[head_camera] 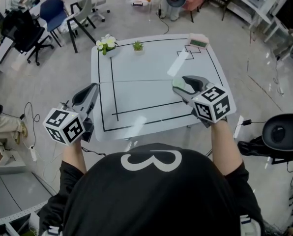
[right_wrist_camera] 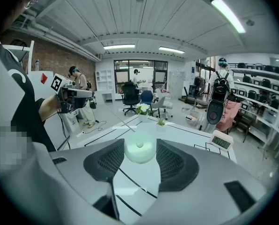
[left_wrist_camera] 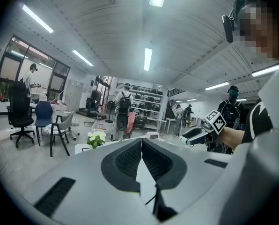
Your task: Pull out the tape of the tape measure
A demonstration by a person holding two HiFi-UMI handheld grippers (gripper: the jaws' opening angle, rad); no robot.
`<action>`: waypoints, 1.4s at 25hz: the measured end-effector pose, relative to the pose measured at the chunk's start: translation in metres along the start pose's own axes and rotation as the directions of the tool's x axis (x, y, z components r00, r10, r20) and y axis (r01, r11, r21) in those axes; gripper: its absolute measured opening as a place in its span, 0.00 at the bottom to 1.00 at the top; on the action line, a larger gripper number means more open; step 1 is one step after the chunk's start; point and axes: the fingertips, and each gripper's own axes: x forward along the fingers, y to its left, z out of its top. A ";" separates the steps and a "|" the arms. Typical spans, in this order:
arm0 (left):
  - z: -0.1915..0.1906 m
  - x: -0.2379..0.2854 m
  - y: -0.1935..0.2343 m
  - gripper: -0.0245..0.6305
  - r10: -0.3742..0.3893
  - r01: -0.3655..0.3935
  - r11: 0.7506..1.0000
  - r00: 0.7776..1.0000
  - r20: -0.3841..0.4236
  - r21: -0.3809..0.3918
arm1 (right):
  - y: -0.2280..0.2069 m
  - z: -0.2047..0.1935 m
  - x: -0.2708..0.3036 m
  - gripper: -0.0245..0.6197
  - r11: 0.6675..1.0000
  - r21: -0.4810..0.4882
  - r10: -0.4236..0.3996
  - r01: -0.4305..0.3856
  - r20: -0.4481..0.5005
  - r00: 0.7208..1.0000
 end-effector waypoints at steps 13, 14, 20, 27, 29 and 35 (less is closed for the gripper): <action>0.000 -0.009 0.025 0.04 0.107 -0.106 0.994 0.994 0.027 -0.040 | -0.016 -0.010 -0.005 0.38 0.999 0.024 -0.025 0.025 -0.004 1.000; 0.000 -0.008 0.025 0.05 0.111 -0.110 0.993 0.993 0.027 -0.042 | -0.016 -0.009 -0.005 0.39 0.999 0.023 -0.025 0.025 -0.004 1.000; -0.001 0.002 0.024 0.04 0.104 -0.103 0.993 0.994 0.014 -0.053 | -0.019 -0.008 -0.001 0.39 1.000 0.012 -0.024 0.024 -0.009 1.000; -0.004 0.018 0.018 0.04 0.077 -0.077 0.996 0.997 -0.004 -0.053 | -0.020 -0.006 0.007 0.39 1.000 -0.002 -0.009 0.009 -0.015 1.000; -0.007 0.025 0.015 0.04 0.064 -0.065 0.996 0.998 -0.012 -0.053 | -0.021 -0.005 0.011 0.39 1.000 -0.007 -0.002 0.002 -0.016 1.000; -0.018 0.047 0.009 0.04 0.047 -0.050 0.997 0.998 -0.043 -0.062 | -0.030 -0.006 0.020 0.39 1.000 -0.025 0.009 -0.010 -0.033 0.999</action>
